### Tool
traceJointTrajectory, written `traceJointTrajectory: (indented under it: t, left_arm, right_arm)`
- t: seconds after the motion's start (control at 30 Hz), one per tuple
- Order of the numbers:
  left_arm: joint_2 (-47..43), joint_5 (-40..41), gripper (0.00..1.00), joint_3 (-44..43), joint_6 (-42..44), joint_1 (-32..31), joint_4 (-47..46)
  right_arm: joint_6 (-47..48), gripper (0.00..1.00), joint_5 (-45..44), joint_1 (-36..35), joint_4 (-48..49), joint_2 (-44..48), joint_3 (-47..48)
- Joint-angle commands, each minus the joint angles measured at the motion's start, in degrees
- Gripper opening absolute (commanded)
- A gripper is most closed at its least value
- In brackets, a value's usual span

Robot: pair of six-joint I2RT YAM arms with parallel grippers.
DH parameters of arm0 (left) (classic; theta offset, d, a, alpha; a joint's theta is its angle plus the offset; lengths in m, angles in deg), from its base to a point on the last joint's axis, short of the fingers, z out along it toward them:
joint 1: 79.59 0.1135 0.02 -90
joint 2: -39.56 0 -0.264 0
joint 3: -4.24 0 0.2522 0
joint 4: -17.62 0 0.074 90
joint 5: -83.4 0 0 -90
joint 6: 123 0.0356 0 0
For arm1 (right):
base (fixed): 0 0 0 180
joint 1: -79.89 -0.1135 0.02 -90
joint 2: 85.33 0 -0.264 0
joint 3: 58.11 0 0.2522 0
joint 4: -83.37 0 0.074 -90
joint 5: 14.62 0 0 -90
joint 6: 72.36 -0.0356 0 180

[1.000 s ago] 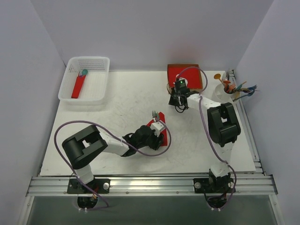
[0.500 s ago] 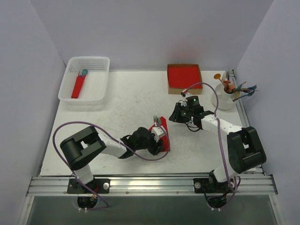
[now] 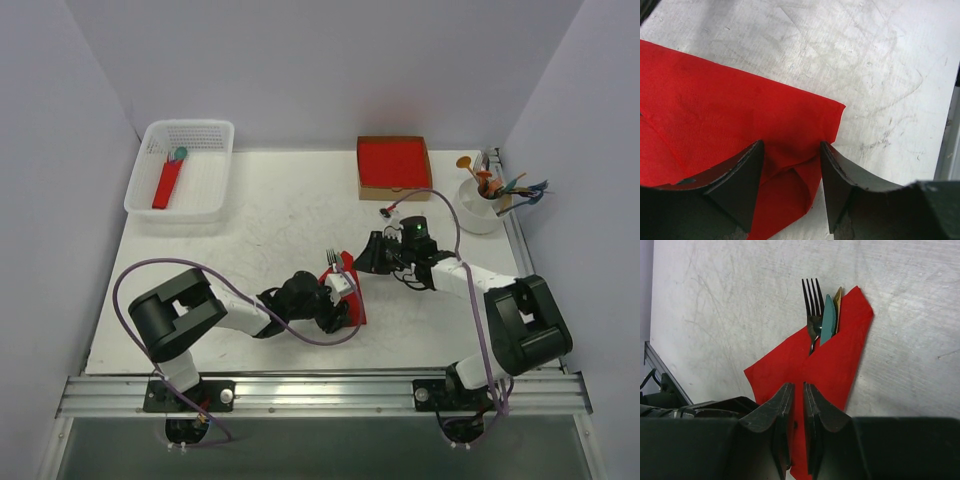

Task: Place the utensils on the paper napkin and roll it up
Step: Roll the napkin at the center of the board.

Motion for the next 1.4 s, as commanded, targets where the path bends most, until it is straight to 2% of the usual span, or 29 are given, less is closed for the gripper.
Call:
traceJointTrajectory:
  t: [0.0,0.23,0.57,0.77,1.13,1.37]
  left_arm:
    - [0.4,-0.3,0.57,0.6,-0.1,-0.5,1.8]
    - [0.1,0.6,0.57,0.8,0.0,-0.5,2.6]
    - [-0.5,0.7,0.57,0.9,-0.1,-0.6,3.0]
    - [-0.9,1.2,0.57,0.2,-0.3,-0.5,4.5]
    - [-1.0,3.4,0.57,0.6,-1.7,0.7,6.5]
    - [-0.8,4.0,0.57,0.2,-2.6,1.9,7.2]
  right_arm:
    - [0.2,0.14,3.1,-1.3,2.6,-3.5,2.1]
    - [0.9,0.12,-0.5,-5.8,2.1,-8.6,4.8]
    - [0.6,0.11,-1.3,-8.3,2.6,-13.2,5.9]
    - [1.8,0.11,-8.2,-9.8,-2.6,-15.4,7.0]
    - [-0.4,0.08,-20.5,-8.9,-6.0,-14.0,5.8]
    - [-2.2,0.08,-21.6,-8.4,-3.9,-12.6,4.1]
